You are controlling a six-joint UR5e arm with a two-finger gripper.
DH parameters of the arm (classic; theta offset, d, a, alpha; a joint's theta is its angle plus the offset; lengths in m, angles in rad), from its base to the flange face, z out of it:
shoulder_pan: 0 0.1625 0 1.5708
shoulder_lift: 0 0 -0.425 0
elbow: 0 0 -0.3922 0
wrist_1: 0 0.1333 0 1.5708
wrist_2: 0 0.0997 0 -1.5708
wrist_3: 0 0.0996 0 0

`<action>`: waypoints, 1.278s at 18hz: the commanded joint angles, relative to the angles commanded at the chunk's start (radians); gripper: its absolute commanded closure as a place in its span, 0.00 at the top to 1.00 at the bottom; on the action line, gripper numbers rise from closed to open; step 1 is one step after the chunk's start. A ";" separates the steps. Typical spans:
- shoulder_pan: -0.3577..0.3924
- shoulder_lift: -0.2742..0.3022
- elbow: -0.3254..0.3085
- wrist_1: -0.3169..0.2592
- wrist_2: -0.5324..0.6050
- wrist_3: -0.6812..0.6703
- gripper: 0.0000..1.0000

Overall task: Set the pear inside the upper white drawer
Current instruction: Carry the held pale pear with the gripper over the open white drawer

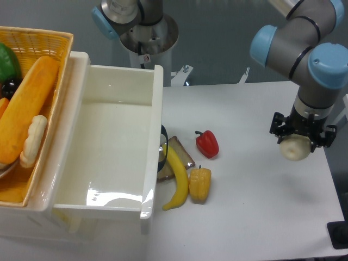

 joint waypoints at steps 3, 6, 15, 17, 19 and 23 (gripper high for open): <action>-0.003 0.044 -0.006 -0.034 -0.002 -0.011 0.14; -0.011 0.075 -0.009 -0.112 -0.014 -0.014 0.15; -0.123 0.297 -0.074 -0.224 -0.129 -0.179 0.13; -0.155 0.334 -0.097 -0.224 -0.150 -0.239 0.13; -0.187 0.370 -0.109 -0.222 -0.172 -0.278 0.13; -0.236 0.417 -0.110 -0.221 -0.224 -0.284 0.14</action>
